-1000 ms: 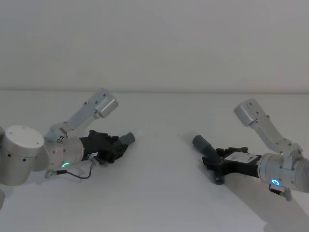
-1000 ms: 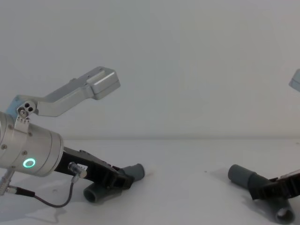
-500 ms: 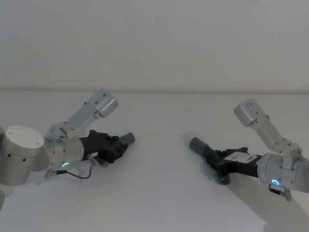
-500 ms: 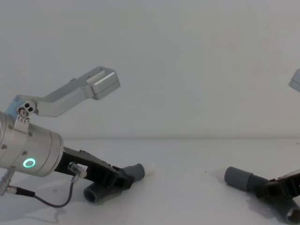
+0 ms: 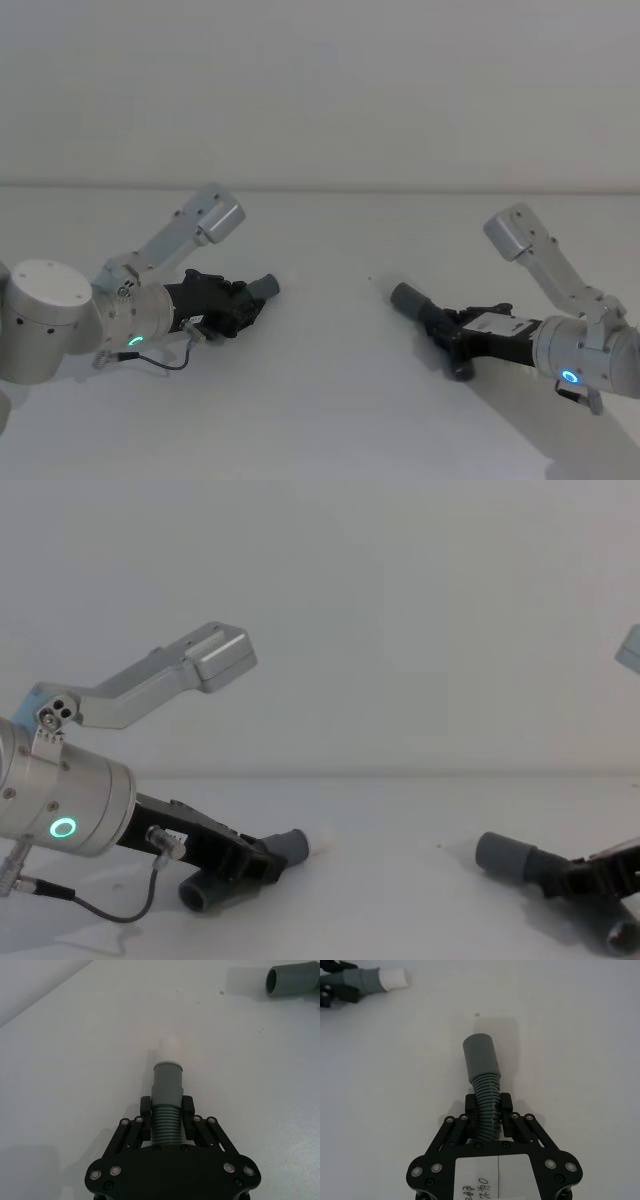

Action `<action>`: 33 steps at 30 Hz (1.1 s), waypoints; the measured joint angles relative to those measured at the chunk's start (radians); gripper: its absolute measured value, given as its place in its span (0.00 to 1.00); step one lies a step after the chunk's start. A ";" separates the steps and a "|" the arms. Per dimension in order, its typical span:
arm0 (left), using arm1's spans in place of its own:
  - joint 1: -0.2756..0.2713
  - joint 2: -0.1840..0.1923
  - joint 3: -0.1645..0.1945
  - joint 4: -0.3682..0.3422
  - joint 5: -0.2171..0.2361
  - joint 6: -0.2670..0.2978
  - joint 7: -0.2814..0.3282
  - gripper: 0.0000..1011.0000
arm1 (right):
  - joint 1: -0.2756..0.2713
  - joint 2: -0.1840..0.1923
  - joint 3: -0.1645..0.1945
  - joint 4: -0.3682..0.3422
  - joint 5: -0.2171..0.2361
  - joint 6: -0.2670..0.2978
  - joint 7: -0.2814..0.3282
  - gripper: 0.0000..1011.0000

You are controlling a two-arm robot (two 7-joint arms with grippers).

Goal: Use both hands to pick up one end of the pipe from the table, align the ends, and insert them.

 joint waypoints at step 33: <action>-0.093 0.066 0.039 -0.064 0.035 -0.140 -0.146 0.35 | 0.055 0.108 -0.020 -0.059 0.022 -0.313 0.274 0.27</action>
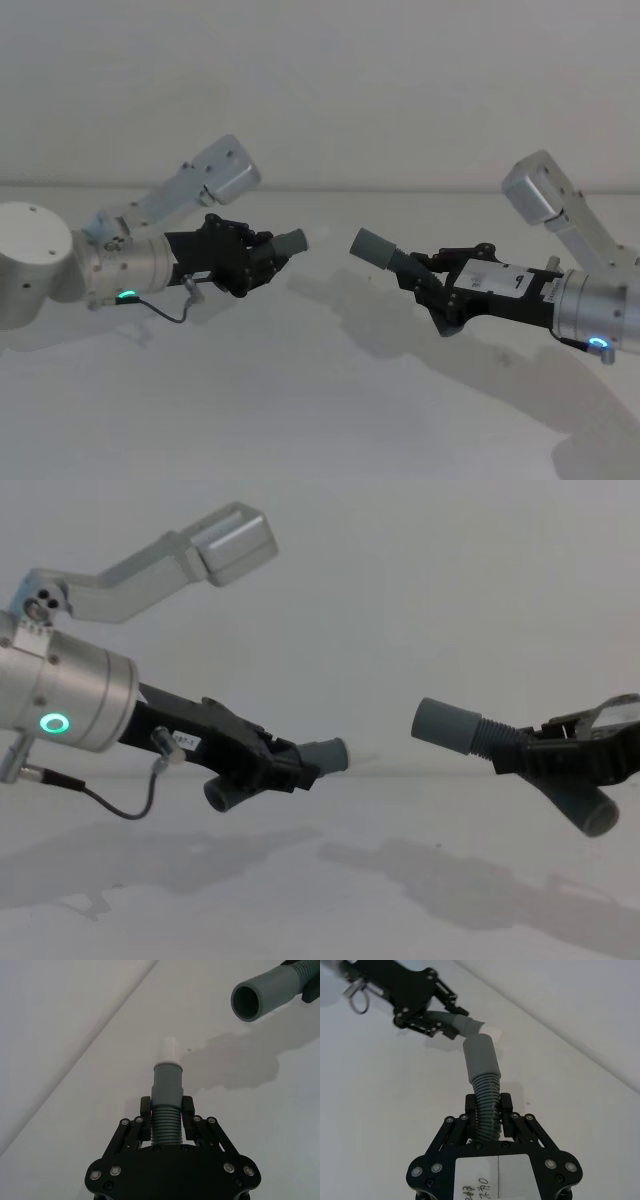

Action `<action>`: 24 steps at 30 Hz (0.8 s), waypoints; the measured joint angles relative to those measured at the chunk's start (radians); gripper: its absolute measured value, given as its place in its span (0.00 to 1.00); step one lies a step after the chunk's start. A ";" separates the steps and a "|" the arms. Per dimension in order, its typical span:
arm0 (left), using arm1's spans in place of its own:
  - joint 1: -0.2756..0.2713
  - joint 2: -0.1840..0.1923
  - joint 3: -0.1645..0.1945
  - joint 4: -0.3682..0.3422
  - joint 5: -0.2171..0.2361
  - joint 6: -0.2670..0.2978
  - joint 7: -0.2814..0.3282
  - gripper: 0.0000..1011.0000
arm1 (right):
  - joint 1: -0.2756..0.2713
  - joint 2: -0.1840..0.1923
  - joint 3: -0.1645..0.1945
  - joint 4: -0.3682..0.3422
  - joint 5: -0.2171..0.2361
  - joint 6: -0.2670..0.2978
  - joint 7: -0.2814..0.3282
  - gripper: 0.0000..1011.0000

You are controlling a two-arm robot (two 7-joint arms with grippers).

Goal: Use both hands to pick up one end of the pipe from the table, align the ends, and insert them.

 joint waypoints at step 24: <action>-0.061 0.119 0.034 -0.024 -0.059 -0.124 -0.230 0.35 | 0.086 0.136 -0.072 0.021 -0.014 -0.084 0.250 0.27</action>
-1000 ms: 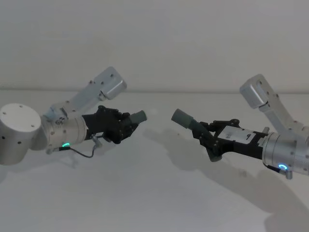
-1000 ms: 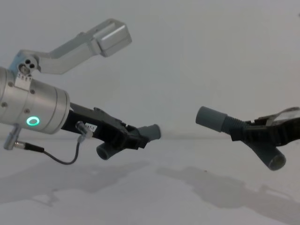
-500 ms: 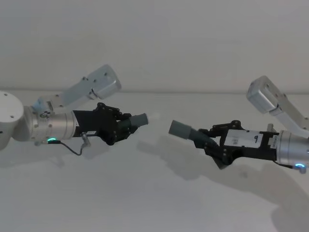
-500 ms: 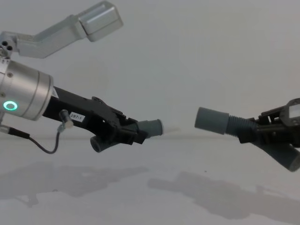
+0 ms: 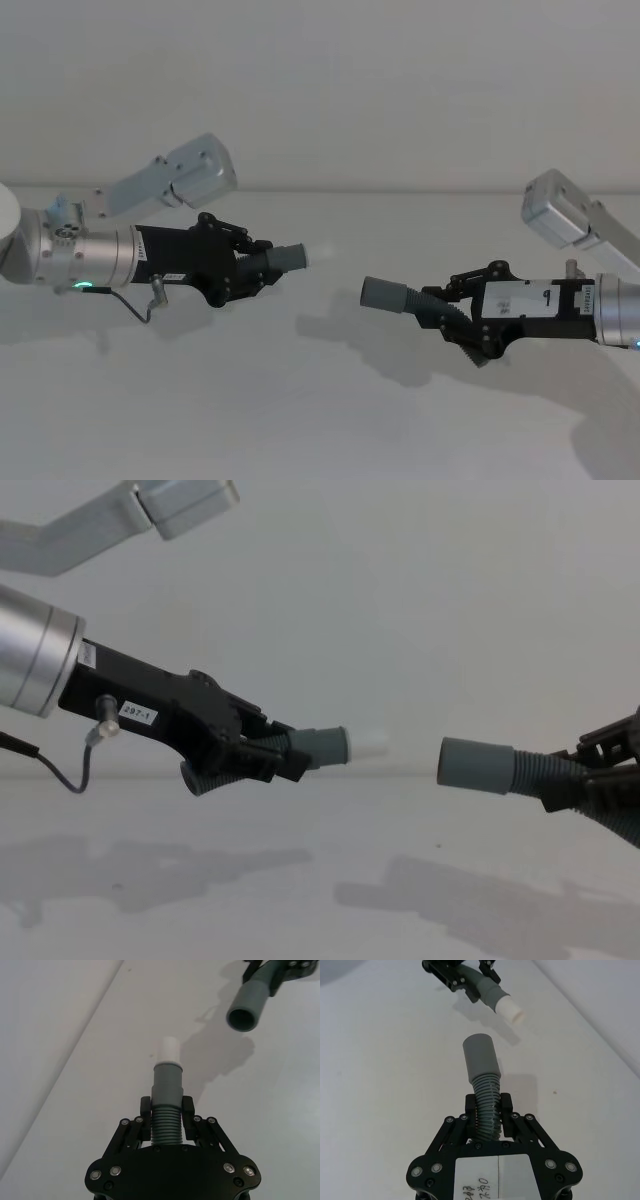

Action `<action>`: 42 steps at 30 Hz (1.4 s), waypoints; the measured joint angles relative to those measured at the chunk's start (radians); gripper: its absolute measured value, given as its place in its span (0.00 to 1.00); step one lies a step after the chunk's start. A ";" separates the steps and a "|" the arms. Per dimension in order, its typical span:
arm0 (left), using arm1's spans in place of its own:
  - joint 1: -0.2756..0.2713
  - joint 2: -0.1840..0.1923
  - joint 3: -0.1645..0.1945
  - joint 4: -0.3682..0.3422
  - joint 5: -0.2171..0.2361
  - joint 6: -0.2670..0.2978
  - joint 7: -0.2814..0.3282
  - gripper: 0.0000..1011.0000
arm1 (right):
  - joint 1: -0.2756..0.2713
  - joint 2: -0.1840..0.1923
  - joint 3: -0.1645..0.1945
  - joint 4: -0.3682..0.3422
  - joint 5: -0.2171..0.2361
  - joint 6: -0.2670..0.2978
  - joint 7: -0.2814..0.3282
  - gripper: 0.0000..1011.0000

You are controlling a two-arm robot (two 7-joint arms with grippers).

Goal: Use both hands to pick up one end of the pipe from the table, align the ends, and insert them.

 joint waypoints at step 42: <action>-0.029 0.041 0.060 -0.053 -0.054 -0.034 -0.101 0.35 | 0.020 0.049 -0.037 -0.028 0.014 0.026 -0.007 0.27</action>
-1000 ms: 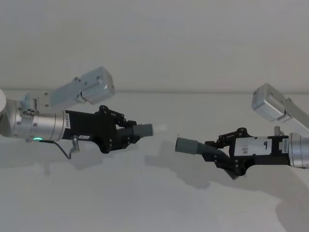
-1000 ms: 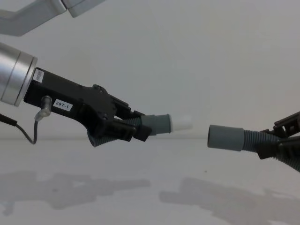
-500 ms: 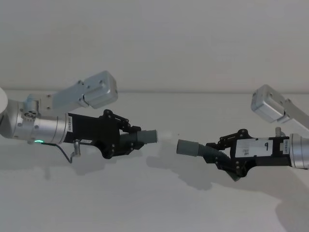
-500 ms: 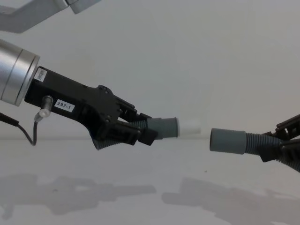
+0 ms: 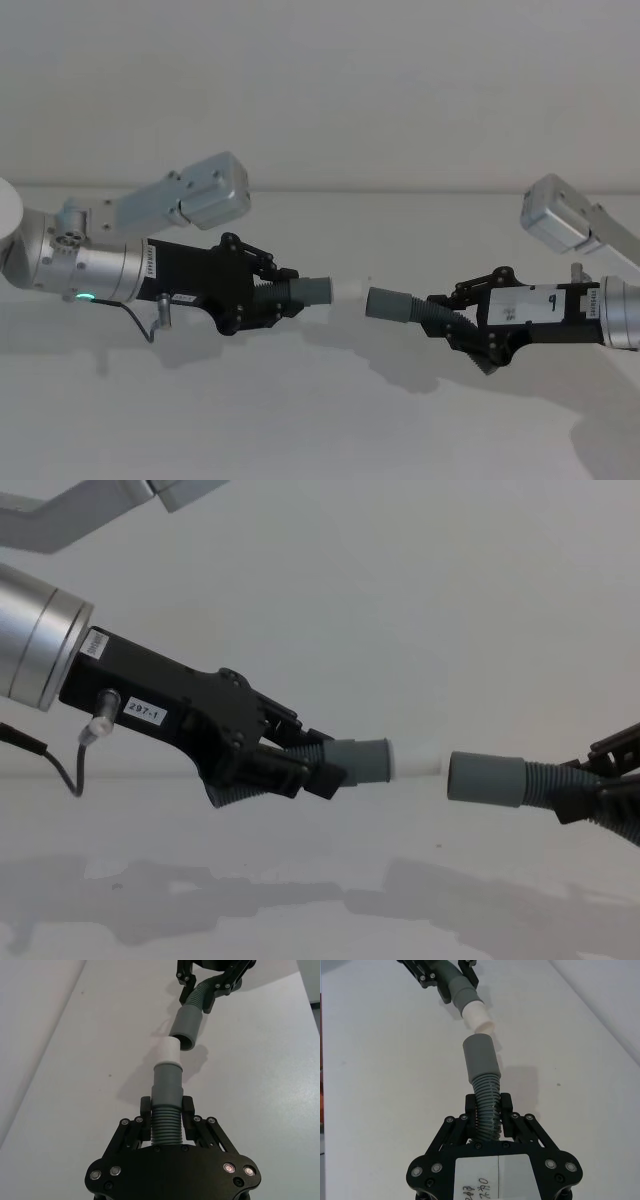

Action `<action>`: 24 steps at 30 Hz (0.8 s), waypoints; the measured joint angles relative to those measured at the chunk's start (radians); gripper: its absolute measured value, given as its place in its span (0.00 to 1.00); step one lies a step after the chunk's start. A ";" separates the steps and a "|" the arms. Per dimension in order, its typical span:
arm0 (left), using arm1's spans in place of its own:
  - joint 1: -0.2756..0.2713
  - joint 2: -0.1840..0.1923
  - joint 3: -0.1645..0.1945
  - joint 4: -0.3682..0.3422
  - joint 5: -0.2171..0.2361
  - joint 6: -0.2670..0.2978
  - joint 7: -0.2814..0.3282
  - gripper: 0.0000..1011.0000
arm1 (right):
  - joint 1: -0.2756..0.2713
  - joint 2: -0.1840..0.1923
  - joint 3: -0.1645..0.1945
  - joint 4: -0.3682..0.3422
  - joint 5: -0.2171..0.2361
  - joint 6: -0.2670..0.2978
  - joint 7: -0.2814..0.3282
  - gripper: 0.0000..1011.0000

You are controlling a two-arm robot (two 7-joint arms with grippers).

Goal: Use both hands to pick up one end of the pipe from the table, align the ends, and insert them.

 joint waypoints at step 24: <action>-0.019 -0.003 0.028 0.020 -0.020 -0.002 -0.011 0.35 | 0.027 -0.012 -0.025 0.022 0.012 -0.009 -0.005 0.27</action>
